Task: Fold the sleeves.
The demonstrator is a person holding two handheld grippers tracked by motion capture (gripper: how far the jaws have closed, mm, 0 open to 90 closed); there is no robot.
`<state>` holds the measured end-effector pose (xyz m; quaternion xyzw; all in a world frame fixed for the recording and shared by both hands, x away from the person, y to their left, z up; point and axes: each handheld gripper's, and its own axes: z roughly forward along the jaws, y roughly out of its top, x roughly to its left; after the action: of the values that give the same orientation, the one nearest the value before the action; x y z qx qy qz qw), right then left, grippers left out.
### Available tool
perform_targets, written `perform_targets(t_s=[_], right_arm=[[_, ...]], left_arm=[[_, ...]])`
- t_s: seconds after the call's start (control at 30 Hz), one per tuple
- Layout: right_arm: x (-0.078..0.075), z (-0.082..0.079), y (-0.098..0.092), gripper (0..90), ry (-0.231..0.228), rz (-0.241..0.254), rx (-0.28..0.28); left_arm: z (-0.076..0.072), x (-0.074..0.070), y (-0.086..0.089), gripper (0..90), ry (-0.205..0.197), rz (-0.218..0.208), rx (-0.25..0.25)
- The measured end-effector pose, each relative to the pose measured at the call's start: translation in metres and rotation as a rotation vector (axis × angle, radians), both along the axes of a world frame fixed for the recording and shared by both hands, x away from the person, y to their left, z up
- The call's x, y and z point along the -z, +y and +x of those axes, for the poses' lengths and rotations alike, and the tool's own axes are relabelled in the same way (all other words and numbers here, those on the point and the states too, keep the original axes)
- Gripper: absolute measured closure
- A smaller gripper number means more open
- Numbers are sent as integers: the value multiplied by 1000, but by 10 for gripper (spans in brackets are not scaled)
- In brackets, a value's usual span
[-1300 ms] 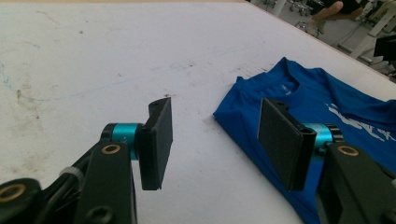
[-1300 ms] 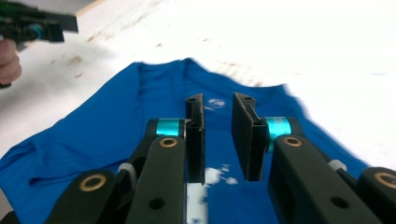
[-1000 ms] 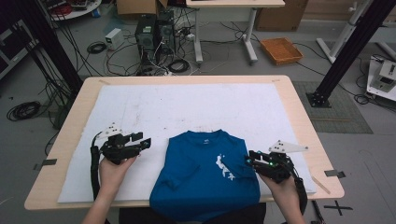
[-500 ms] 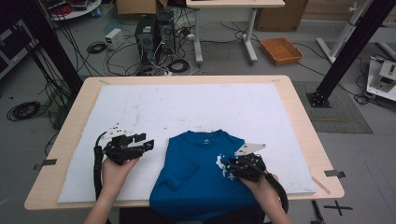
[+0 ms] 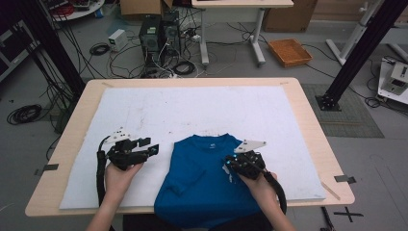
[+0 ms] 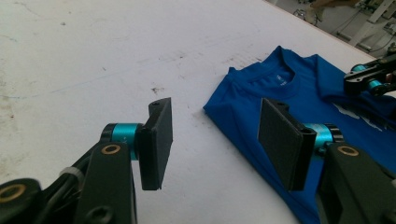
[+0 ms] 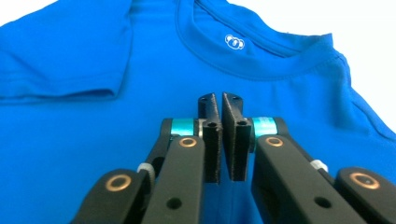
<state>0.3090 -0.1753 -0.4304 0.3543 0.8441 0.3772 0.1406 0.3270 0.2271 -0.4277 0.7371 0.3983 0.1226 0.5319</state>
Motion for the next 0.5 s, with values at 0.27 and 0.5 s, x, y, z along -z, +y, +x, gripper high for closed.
perform_targets(t_s=[0.27, 0.5], right_arm=[[-10, 7, -25, 729, -38, 116, 68], [-10, -6, -70, 687, -55, 117, 141]], left_arm=[[0, 0, -4, 446, 10, -13, 10], [1, 1, -15, 446, 22, -1, 27]])
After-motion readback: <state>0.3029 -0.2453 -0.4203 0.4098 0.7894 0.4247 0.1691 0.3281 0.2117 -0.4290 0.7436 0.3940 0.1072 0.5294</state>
